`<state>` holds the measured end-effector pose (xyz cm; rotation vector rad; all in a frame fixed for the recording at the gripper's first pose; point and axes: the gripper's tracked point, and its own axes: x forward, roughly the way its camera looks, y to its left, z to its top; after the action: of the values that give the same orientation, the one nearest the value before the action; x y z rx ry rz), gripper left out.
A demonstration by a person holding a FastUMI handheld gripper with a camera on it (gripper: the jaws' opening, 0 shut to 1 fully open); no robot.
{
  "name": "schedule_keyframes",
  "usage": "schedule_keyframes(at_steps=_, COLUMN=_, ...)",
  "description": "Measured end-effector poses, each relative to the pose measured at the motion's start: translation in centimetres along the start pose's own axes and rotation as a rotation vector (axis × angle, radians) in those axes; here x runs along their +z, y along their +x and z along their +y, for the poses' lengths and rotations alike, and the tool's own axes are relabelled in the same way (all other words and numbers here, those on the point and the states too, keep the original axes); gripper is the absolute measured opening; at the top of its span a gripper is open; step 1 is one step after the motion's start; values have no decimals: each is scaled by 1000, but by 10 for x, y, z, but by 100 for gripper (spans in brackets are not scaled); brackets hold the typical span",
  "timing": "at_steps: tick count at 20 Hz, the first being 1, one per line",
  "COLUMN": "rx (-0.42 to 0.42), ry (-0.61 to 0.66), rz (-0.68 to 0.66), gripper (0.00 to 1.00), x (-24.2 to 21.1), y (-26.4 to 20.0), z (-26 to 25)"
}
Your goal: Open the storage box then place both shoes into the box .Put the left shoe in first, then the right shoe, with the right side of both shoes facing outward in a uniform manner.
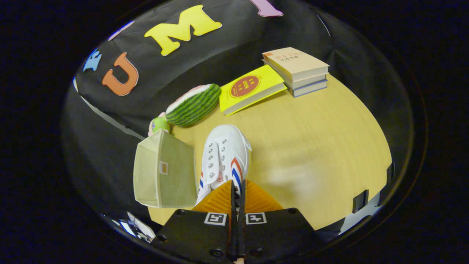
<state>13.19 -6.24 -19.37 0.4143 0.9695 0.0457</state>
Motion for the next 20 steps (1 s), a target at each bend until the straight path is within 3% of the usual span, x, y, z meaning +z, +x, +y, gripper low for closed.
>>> schedule_keyframes(at_steps=9, rx=116, ry=-94, rz=-26, gripper=5, x=1, y=-1, z=147)
schedule_keyframes(at_steps=15, rx=146, ry=-86, rz=-10, gripper=6, x=-21, y=39, z=199)
schedule_keyframes(at_steps=20, rx=136, ry=1, rz=-42, gripper=5, x=-24, y=69, z=221)
